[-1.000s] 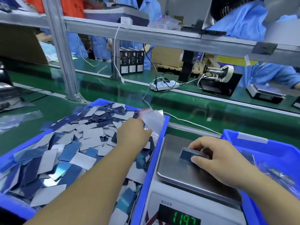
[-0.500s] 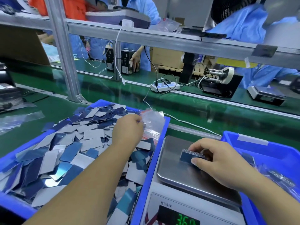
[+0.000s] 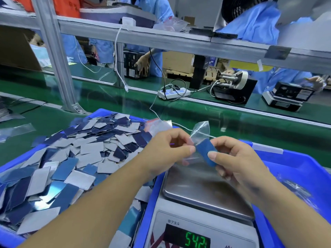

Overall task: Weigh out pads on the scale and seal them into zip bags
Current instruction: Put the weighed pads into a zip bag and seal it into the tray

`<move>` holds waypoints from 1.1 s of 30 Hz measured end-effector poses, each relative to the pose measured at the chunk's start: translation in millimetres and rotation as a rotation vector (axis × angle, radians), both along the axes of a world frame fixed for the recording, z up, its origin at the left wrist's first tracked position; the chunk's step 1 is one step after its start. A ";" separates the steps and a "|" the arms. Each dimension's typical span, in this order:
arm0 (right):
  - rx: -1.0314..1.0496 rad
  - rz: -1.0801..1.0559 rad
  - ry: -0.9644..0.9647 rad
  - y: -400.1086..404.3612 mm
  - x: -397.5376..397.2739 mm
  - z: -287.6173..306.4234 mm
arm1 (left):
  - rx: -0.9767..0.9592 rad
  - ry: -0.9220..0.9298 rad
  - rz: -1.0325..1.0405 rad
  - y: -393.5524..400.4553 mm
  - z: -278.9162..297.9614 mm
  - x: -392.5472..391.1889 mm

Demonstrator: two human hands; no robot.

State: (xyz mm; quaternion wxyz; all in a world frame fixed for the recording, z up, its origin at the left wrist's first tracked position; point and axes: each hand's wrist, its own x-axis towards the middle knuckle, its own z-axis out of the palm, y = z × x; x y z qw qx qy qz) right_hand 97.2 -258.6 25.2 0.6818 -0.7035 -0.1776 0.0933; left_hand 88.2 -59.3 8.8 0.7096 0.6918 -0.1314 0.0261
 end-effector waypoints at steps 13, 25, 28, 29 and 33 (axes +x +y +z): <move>0.069 0.054 -0.140 -4.0 -3.6 3.8 | 0.093 0.125 -0.156 0.3 2.6 -7.3; -0.133 -0.028 -0.258 -9.6 4.1 -1.2 | 0.140 0.138 -0.070 3.5 -1.8 -1.7; -0.215 -0.081 -0.286 -12.9 6.9 -1.9 | 0.125 0.129 -0.012 5.9 -0.6 0.0; -0.256 -0.093 -0.305 -13.1 7.8 -3.1 | 0.119 0.127 0.028 6.1 -0.8 0.6; -0.400 -0.116 -0.362 -13.7 12.3 -8.7 | 0.161 0.093 0.100 5.7 -1.7 1.0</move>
